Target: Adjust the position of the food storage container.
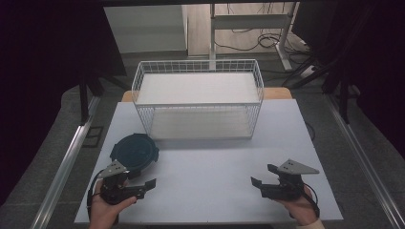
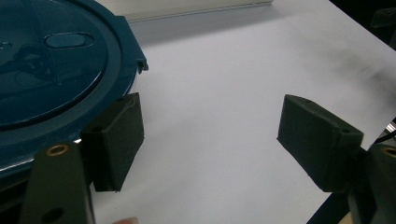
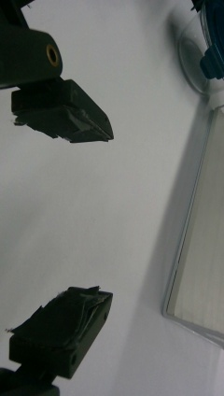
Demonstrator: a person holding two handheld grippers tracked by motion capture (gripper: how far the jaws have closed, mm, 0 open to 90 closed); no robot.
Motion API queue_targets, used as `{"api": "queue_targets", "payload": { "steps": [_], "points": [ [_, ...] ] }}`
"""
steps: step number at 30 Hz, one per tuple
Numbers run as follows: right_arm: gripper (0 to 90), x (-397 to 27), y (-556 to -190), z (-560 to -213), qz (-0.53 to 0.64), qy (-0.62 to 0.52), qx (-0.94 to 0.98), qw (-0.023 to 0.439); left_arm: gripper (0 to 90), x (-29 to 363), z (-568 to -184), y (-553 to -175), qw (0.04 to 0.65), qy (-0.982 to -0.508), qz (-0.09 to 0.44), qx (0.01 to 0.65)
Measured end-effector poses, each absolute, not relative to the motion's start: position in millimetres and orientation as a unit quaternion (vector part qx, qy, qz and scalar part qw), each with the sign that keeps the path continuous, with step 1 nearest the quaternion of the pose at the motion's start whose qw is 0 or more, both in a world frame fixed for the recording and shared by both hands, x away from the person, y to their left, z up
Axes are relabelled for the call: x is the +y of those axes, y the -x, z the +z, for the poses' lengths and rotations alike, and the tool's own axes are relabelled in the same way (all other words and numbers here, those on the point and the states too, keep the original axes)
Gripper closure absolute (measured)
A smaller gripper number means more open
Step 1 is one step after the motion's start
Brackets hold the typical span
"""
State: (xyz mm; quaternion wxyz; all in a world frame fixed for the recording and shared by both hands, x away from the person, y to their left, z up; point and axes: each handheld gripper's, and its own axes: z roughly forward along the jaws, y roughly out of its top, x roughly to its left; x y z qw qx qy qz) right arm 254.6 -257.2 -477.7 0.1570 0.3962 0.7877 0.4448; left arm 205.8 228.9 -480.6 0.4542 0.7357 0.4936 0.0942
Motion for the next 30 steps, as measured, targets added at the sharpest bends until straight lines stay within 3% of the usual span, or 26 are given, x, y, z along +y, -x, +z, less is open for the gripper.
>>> {"api": "queue_targets", "payload": {
  "steps": [30],
  "points": [
    [21.8,-261,-259,-469,0.453,-0.416,0.775,0.143,23.3,233,-467,-202,0.459,-0.737,0.100,0.486]
  ]
}}
